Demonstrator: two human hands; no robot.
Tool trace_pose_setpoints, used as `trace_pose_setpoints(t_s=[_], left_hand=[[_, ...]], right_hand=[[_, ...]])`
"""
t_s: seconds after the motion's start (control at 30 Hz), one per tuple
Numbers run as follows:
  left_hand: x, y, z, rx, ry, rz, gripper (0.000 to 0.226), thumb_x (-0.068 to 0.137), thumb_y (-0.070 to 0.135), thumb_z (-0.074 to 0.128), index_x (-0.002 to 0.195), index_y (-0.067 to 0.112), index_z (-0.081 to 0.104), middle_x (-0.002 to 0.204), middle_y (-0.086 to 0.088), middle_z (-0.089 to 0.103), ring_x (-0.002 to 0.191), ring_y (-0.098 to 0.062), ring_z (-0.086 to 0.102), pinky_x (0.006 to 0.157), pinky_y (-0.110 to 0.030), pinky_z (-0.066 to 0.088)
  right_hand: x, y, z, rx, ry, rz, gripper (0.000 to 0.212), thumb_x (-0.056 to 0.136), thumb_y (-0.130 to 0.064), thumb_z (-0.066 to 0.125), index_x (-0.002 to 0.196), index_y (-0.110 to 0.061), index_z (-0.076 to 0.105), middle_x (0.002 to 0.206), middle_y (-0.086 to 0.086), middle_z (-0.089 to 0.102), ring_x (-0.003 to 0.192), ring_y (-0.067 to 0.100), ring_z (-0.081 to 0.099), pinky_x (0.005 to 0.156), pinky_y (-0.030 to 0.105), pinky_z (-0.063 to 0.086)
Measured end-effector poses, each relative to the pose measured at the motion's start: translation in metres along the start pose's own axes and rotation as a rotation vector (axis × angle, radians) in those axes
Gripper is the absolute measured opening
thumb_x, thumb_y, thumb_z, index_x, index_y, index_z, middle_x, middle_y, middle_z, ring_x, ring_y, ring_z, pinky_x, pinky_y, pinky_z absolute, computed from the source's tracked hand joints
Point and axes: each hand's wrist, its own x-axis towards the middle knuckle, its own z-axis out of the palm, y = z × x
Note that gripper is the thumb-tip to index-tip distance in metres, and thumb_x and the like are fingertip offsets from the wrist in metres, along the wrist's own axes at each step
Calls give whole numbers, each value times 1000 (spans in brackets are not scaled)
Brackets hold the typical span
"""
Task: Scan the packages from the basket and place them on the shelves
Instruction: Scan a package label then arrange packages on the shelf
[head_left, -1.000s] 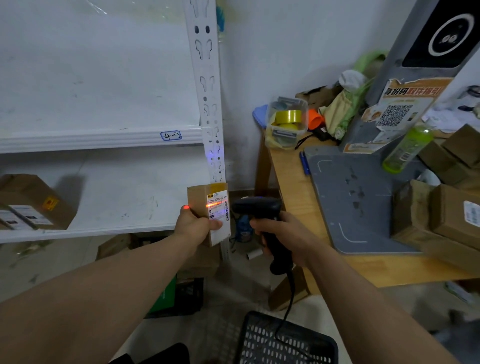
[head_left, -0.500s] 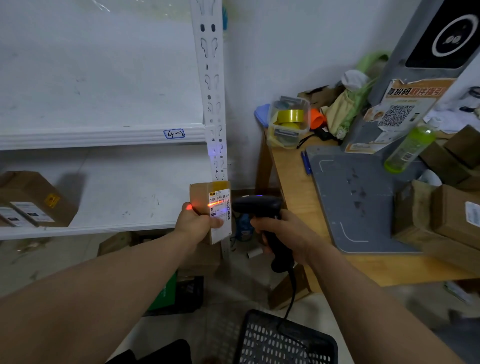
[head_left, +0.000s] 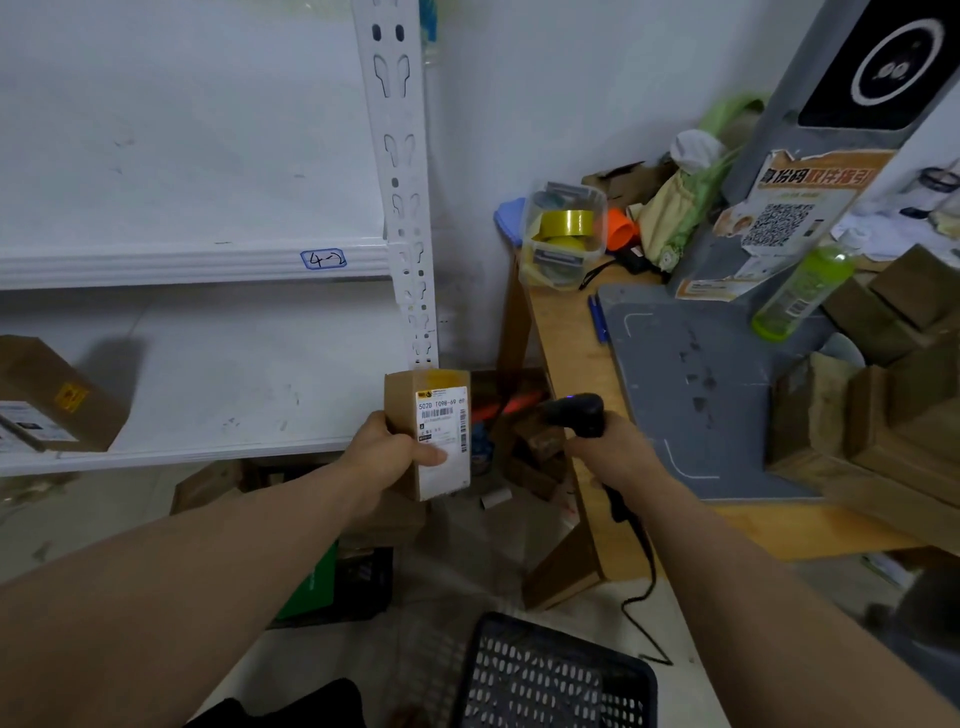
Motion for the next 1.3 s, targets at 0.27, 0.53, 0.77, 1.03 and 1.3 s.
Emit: trace_pose_setpoints(t_s=[0.27,0.53,0.77,1.03,1.3], left_hand=[[5,7,10,1,-187,-9,66,75,-4,79,129,20,50,124,-3,67,118,-27,59,103,-48,48],[3,17,5,6,-238,21,49,79,-4,76,107,29,53,118,-1,69,113,-25,61,104,-48,48],[-2,24,-22,-33,-243,43,58,75,-6,78,120,21,54,119,-4,70,117,-28,62,107,-51,46],[-31,65,-117,-261,-224,168,71,73,-8,78,132,13,46,112,-10,74,105,-30,70,90,-48,57],[-145,155,-327,-327,-73,657,72,64,-6,79,123,17,45,105,-5,77,98,-27,73,79,-41,56]], right_hand=[[42,62,1,-288,74,165,22,99,-10,50,119,-10,59,100,9,59,95,28,59,79,38,49],[38,57,14,-248,134,315,56,98,-12,52,148,-2,29,136,23,52,125,40,52,99,47,48],[10,-20,11,-89,62,38,62,87,-22,68,144,-22,43,134,9,52,120,29,53,98,43,50],[-48,-176,45,252,-572,-112,56,80,-12,81,126,-33,55,116,-1,72,106,23,71,97,46,56],[-163,-387,104,340,-399,-632,49,88,-5,74,127,-27,56,109,6,75,99,24,74,92,46,59]])
